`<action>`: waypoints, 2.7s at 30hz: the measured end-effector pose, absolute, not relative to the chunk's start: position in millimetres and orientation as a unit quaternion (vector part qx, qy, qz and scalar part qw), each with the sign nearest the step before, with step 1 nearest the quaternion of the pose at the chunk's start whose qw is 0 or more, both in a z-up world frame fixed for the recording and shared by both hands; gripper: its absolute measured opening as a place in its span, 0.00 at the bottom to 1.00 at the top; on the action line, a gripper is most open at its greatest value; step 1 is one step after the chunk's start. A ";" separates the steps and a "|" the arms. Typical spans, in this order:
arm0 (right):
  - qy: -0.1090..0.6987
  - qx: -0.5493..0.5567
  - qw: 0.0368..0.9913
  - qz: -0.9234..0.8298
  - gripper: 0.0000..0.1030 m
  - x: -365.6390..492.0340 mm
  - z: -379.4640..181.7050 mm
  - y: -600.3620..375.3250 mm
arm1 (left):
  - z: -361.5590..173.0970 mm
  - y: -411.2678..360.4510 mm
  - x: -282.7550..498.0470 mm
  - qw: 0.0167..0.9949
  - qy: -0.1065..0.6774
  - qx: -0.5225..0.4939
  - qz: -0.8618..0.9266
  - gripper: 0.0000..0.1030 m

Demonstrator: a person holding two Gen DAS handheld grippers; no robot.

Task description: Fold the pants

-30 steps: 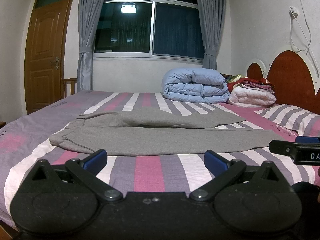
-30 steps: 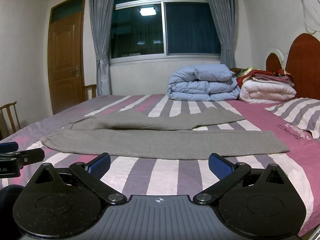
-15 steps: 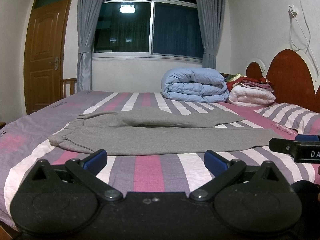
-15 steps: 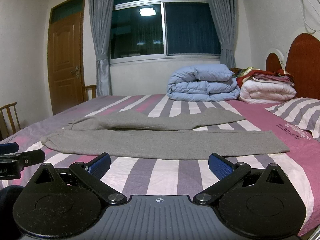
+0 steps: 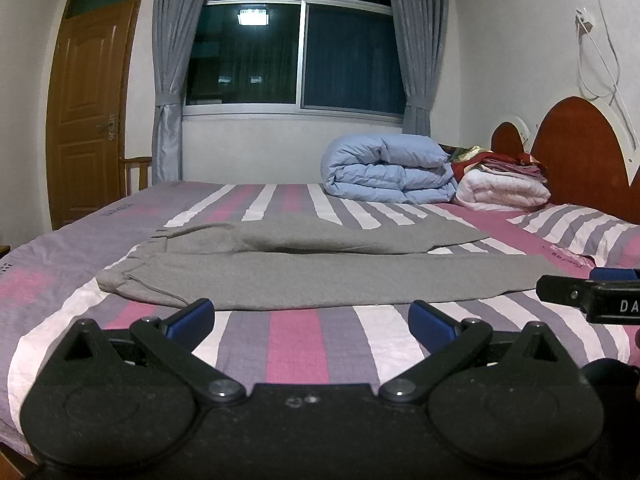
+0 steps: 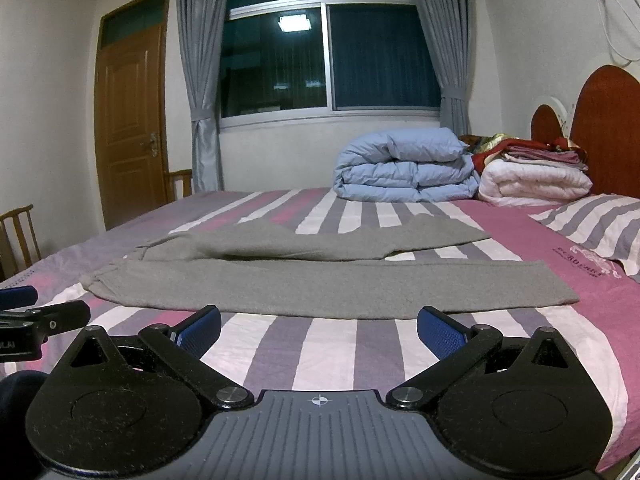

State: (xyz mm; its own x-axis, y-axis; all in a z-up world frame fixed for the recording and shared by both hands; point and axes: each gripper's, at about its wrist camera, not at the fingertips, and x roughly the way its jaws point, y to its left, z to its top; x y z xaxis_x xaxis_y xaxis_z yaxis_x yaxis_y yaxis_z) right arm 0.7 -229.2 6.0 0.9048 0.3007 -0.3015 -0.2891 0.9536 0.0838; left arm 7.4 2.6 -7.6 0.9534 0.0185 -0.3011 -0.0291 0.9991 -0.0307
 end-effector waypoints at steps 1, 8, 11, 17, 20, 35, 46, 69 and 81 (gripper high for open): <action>0.158 0.019 0.976 0.151 1.00 1.0 4.6 -229.3 | -7.9 2.6 7.9 0.988 0.152 -0.018 0.012 0.94; 0.160 0.020 0.975 0.150 1.00 1.1 1.7 -230.8 | -7.5 1.9 7.9 0.988 0.151 -0.017 0.012 0.94; 0.159 0.024 0.975 0.151 1.00 1.5 1.6 -231.4 | -7.4 2.2 8.0 0.988 0.153 -0.018 0.012 0.94; 0.156 0.034 0.973 0.166 1.00 7.6 7.0 -235.7 | -8.8 15.4 15.9 0.981 0.182 -0.059 -0.017 0.94; 0.150 0.039 0.971 0.179 1.00 20.1 12.2 -237.1 | -11.2 28.3 33.9 0.975 0.214 -0.061 -0.004 0.94; 0.154 0.013 0.954 0.259 1.00 249.4 88.4 -199.5 | 44.6 211.5 230.8 0.975 0.221 0.031 -0.004 0.78; 0.253 -0.030 0.920 0.299 0.73 467.5 2.4 -81.5 | -34.9 325.3 421.0 0.946 0.324 -0.019 0.008 0.55; 0.381 -0.069 0.862 0.327 0.51 567.4 -70.7 -29.2 | -79.4 354.7 500.1 0.926 0.373 -0.046 -0.049 0.27; 0.365 -0.131 0.869 0.307 0.47 547.8 -76.4 -52.7 | -78.7 352.1 495.3 0.928 0.368 -0.041 -0.048 0.26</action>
State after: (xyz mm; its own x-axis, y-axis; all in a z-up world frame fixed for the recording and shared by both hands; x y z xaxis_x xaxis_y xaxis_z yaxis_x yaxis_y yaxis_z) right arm 547.8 -52.7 -76.4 0.5449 0.4379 -0.7150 -0.6295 0.7770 -0.0039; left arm 495.3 352.1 -78.7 0.7241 -0.1203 -0.6791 0.0593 0.9919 -0.1125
